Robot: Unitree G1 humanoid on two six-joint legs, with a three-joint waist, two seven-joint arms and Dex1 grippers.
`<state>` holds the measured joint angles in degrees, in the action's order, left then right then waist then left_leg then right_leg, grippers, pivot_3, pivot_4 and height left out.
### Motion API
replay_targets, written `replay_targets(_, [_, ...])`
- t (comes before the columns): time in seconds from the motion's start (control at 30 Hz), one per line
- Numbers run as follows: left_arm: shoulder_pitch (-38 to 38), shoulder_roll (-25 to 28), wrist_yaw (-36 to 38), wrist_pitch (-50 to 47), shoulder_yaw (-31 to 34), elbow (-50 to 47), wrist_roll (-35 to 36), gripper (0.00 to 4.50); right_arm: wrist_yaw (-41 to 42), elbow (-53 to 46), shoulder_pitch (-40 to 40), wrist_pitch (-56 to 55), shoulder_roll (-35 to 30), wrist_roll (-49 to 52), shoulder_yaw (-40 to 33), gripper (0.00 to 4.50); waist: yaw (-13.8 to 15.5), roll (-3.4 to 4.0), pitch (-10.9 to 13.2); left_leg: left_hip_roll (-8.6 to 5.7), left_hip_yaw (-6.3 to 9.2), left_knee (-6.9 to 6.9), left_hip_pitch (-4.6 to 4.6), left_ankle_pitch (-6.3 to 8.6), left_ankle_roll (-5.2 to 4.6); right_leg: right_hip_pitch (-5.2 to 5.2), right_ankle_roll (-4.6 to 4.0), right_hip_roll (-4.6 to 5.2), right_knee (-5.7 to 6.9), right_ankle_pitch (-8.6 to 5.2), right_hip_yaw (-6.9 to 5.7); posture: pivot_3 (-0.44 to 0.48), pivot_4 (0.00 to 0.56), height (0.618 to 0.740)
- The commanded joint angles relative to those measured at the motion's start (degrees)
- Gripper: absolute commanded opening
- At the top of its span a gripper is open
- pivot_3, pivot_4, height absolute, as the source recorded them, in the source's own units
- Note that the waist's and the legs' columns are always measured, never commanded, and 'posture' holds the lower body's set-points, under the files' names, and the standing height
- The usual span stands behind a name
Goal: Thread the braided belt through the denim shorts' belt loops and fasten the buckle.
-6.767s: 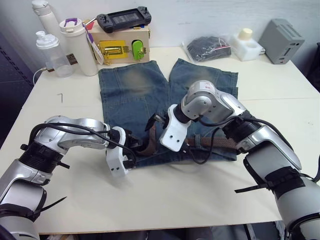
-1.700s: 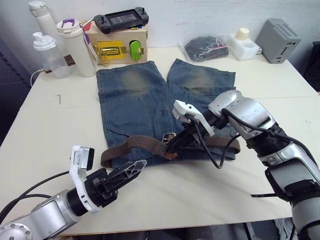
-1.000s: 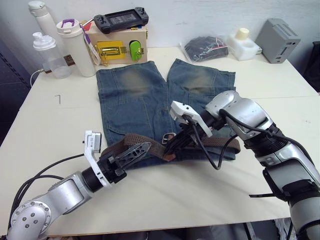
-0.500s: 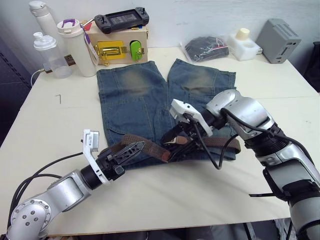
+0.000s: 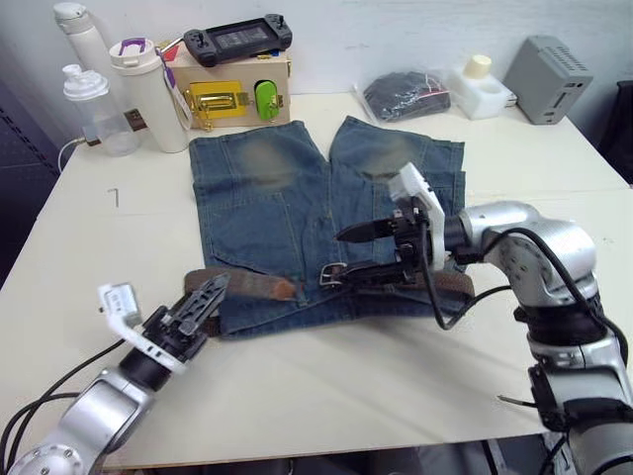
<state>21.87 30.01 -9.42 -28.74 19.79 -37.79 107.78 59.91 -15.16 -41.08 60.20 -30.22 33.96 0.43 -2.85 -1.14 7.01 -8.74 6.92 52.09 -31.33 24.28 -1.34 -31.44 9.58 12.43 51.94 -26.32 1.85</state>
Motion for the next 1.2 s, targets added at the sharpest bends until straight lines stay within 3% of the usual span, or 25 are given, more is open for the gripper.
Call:
replay_targets(0.03, [1.68, -0.51, 0.48, 0.69, 1.50, -1.94, -1.40, 0.00, -9.91, -8.46, 4.63, 0.29, 1.81, 0.78, -4.50, 4.43, 0.19, 0.01, -0.01, 0.00, -0.02, 0.00, -0.01, 0.00, 0.00, 0.00, 0.00, 0.00, -0.02, 0.00, 0.02, 0.000, 0.150, 0.645])
replay_targets(0.2, [-0.84, -0.48, -0.65, -0.21, -2.08, -2.30, -3.78, 0.00, -12.93, -16.64, 14.77, -6.64, 0.94, 0.50, -5.62, 4.43, 1.76, 0.01, 0.00, -0.04, -0.06, 0.10, -0.02, 0.00, -0.06, 0.06, -0.01, 0.00, -0.11, 0.00, 0.12, 0.000, 0.150, 0.645])
replay_targets(0.47, [-5.32, -1.14, -5.78, -0.56, -6.75, 0.97, -6.52, 0.00, -3.30, -19.21, 26.60, -24.92, -10.86, -5.02, -4.55, 4.43, 2.64, 0.01, 0.00, 0.01, -0.25, 0.09, 0.01, 0.00, -0.10, 0.09, 0.01, -0.01, -0.29, -0.01, 0.12, 0.000, 0.150, 0.645])
replay_targets(0.87, [-9.09, -0.50, -18.56, -0.55, -9.25, -2.16, -9.83, 0.00, -0.04, -13.79, 22.25, -30.26, -15.15, -5.51, -4.15, 4.43, 2.91, 0.00, 0.00, 0.14, -0.41, 0.12, 0.00, 0.01, -0.11, 0.10, 0.01, -0.02, -0.43, -0.01, 0.07, 0.000, 0.150, 0.645])
replay_targets(1.03, [-11.92, 2.03, -23.04, -1.30, -9.94, -4.40, -10.23, 0.00, -0.03, -13.07, 21.81, -32.16, -15.25, -7.09, -2.56, 4.43, 2.87, 0.00, 0.00, 0.15, -0.42, 0.12, 0.00, 0.01, -0.12, 0.10, 0.01, -0.02, -0.42, -0.01, 0.07, 0.000, 0.150, 0.645])
replay_targets(1.2, [-14.96, 8.97, -21.24, -4.36, -9.77, -9.29, -18.29, 0.00, -0.41, -12.92, 21.83, -32.32, -14.83, -7.10, -1.99, 4.43, 2.85, 0.01, 0.00, 0.16, -0.44, 0.11, 0.00, 0.01, -0.12, 0.09, 0.01, -0.03, -0.42, -0.01, 0.08, 0.000, 0.150, 0.645])
